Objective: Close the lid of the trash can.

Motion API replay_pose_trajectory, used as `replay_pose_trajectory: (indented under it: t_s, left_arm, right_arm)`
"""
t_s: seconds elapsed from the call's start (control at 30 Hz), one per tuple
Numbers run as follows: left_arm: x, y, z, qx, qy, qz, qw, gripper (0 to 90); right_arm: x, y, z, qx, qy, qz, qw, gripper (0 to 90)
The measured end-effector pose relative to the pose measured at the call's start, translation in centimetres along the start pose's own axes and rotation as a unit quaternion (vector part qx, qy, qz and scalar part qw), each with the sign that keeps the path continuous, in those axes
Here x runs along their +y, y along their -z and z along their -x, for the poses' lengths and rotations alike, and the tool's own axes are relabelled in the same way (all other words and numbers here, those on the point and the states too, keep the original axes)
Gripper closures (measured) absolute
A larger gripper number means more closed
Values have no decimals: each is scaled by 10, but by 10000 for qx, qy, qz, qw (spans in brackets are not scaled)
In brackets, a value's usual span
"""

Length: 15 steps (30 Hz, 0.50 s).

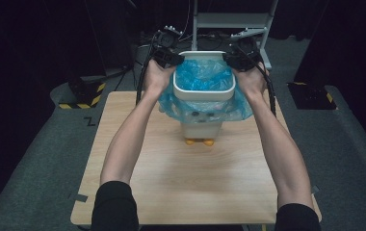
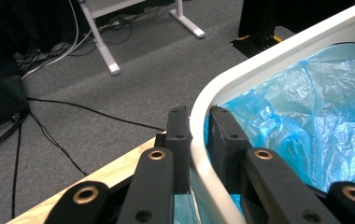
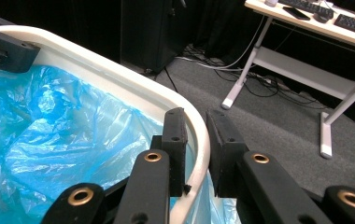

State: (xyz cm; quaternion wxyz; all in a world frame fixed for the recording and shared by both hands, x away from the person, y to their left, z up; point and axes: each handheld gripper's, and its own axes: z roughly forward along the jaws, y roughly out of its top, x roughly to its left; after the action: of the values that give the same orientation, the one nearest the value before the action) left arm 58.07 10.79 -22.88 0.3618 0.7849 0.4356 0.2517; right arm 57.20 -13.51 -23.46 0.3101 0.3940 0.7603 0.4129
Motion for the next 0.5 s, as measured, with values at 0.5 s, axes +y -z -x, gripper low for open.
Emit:
replay_pose_trajectory:
  t_s: [0.5]
  left_arm:
    - [-8,3,1,-55,56,308,9995,763]
  right_arm:
    - [-1,1,-2,-70,83,-4,9999,789]
